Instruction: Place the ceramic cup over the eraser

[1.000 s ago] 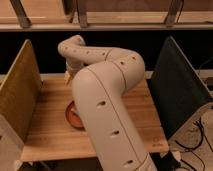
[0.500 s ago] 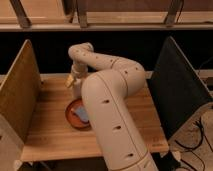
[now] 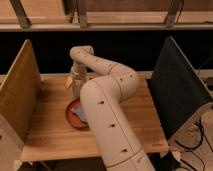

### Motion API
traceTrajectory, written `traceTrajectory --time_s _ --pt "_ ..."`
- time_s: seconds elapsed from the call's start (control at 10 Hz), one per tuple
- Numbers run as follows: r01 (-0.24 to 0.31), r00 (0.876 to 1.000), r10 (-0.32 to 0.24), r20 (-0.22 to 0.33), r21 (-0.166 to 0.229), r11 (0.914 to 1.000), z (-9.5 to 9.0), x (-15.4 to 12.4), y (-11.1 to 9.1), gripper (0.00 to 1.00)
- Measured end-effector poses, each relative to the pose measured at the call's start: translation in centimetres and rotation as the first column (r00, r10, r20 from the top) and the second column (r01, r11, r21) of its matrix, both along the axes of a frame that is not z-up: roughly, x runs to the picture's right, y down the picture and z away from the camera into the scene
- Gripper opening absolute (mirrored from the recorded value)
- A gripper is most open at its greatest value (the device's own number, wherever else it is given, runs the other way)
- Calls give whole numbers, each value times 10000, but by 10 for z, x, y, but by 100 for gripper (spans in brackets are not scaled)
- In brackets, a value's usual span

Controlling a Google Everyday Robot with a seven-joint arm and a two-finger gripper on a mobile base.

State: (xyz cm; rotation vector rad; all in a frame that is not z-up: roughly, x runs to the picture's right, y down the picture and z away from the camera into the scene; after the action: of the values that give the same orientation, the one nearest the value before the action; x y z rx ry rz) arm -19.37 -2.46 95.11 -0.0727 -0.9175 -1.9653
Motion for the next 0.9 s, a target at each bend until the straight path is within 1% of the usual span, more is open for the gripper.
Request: traceTrajectory --time_s 0.1,0.3,0.4,0.5,0.6,0.7,0.8,0.9 --pt "-3 9999 3 113 8 10000 0 -5 -3 41" --pt "-29 9998 29 181 41 10000 -1 -7 -8 24" --pt "-18 9999 17 169 112 9999 -2 -7 -13 13" --pt "-2 9999 -3 138 318 9995 -5 -8 -25 4" --pt "-6 10000 1 84 597 9982 -9 -7 -39 0" --pt "-55 10000 54 14 938 9956 -15 -5 -58 0" --pt "-94 9999 106 -81 1336 9910 -22 -3 -78 0" --pt "-109 9997 149 -217 1741 9847 -29 1 -98 0"
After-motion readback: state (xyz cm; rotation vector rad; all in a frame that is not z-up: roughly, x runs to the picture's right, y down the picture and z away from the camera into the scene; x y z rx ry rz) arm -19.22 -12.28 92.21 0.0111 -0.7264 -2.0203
